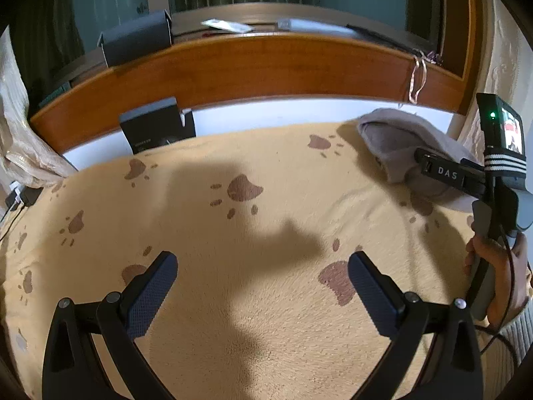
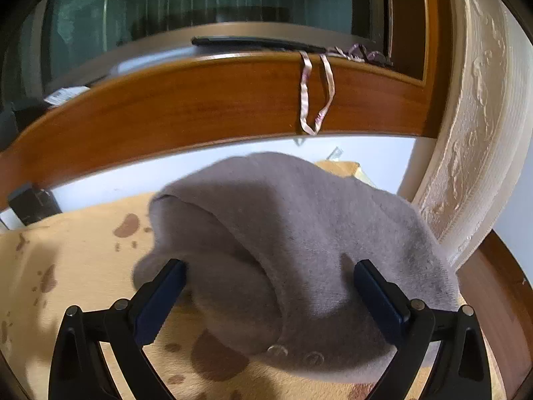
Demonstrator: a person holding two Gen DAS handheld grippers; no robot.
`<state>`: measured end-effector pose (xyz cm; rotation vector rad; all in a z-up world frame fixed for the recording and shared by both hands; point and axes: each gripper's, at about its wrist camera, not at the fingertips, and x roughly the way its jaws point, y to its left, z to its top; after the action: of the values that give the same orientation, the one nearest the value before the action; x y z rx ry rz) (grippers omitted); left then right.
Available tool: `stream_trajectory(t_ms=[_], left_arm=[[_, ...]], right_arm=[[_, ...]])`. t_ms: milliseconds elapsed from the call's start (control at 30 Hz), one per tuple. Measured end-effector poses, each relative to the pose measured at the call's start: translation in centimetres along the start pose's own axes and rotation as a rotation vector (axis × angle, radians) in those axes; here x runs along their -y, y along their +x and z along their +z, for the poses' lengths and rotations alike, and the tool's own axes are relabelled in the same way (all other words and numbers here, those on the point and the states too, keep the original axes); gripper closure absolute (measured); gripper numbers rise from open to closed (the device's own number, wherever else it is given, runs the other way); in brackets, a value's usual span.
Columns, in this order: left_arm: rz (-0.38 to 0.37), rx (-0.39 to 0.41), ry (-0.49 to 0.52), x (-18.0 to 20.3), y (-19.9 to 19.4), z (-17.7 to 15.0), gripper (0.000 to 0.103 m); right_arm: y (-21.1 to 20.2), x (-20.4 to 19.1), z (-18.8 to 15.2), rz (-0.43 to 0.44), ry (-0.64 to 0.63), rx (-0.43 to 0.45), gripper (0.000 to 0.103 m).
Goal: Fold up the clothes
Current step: 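Reach the right gripper to the grey sweater and grasp its hem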
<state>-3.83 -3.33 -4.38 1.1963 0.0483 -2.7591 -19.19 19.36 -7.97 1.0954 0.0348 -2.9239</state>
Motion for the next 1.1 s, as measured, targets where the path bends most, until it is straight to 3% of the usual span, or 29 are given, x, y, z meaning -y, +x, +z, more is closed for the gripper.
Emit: stream_trajectory(t_ms=[433,833,1100], left_arm=[[0.023,-0.057,0.011,0.2,1.8,-0.6,0.000],[0.034,-0.074,-0.025,-0.8,2.4,-0.4,0.000],[0.024,-0.065,-0.027,-0.7,2.0,-0.3,0.000]], right_arm=[[2.9,-0.1,-0.6,0.029,0.002,-0.098,0.000],[3.0,-1.9,-1.2,-0.098,-0.097,-0.110,0.000],[3.0,-1.8,-1.3,-0.097,-0.094,-0.106,0.000]])
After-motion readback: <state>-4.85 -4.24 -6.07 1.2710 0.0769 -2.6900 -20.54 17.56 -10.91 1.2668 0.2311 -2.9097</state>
